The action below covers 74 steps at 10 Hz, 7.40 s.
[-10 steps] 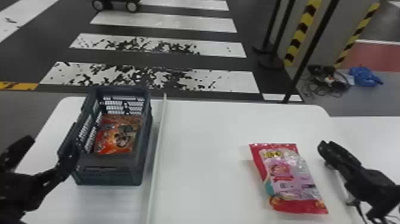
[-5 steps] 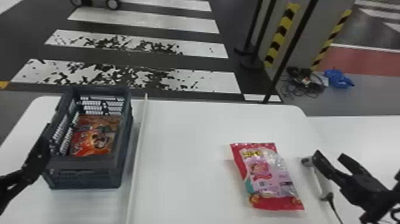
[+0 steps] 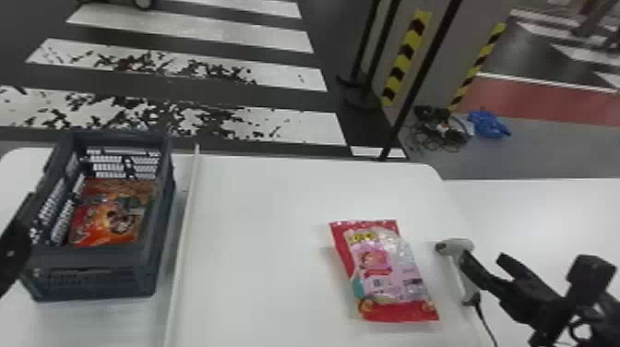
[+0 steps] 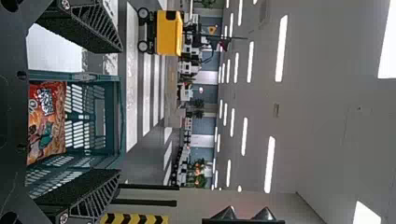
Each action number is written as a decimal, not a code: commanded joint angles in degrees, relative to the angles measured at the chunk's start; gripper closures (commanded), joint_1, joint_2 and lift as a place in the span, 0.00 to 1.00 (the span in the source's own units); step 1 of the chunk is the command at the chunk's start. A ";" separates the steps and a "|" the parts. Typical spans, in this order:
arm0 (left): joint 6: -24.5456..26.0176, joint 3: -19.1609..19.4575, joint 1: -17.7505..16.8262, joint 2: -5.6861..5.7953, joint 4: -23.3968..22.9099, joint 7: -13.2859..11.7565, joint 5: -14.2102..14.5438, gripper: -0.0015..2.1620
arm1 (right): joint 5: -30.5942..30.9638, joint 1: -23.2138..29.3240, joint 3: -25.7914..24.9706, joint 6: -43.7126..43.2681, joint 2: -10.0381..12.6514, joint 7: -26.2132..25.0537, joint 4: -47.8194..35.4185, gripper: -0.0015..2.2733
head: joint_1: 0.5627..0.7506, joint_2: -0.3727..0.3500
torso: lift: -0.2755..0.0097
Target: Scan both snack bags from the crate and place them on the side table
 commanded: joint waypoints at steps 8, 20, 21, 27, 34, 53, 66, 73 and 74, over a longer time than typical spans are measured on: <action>0.03 -0.09 -0.70 0.09 2.39 -0.09 0.35 0.04 | 12.57 -10.30 -0.31 0.10 -8.61 4.67 19.02 0.05 | 0.70 0.11 | 0.62; 0.03 -0.35 -1.23 0.18 3.62 -0.09 0.61 0.04 | 19.51 -13.81 1.36 -2.72 -9.93 6.60 25.97 0.99 | 0.70 0.12 | 0.62; 0.03 -0.35 -1.23 0.18 3.54 -0.09 0.53 0.04 | 19.51 -13.73 0.83 -2.36 -8.88 6.52 23.51 0.99 | 0.70 0.12 | 0.62; 0.38 -0.26 -1.31 0.35 3.18 -0.09 0.53 0.04 | 19.25 -3.53 4.35 21.19 0.05 8.54 -9.28 0.99 | 0.70 0.18 | 0.62; 0.38 -0.53 -1.58 0.53 3.45 -0.09 0.70 0.04 | 15.56 12.64 14.72 43.51 0.05 8.63 -34.24 0.99 | 0.70 0.27 | 0.62; 0.20 -0.26 -1.05 0.26 3.97 -0.09 0.70 0.04 | 16.61 12.90 25.44 50.19 0.05 7.22 -36.43 0.99 | 0.70 0.53 | 0.62; 0.03 -0.44 -1.23 0.18 4.06 -0.09 0.70 0.04 | 10.90 -8.89 1.98 10.82 0.05 2.56 -0.14 0.99 | 0.70 0.20 | 0.62; 0.20 -0.53 -1.58 0.18 4.33 -0.18 0.79 0.04 | 13.97 -12.14 2.33 -4.12 0.05 -3.15 17.62 0.99 | 0.70 0.21 | 0.62; 0.20 -0.62 -1.67 0.18 4.50 -0.18 0.79 0.04 | 14.59 -12.06 2.42 -4.12 0.05 -3.15 17.88 0.99 | 0.70 0.21 | 0.62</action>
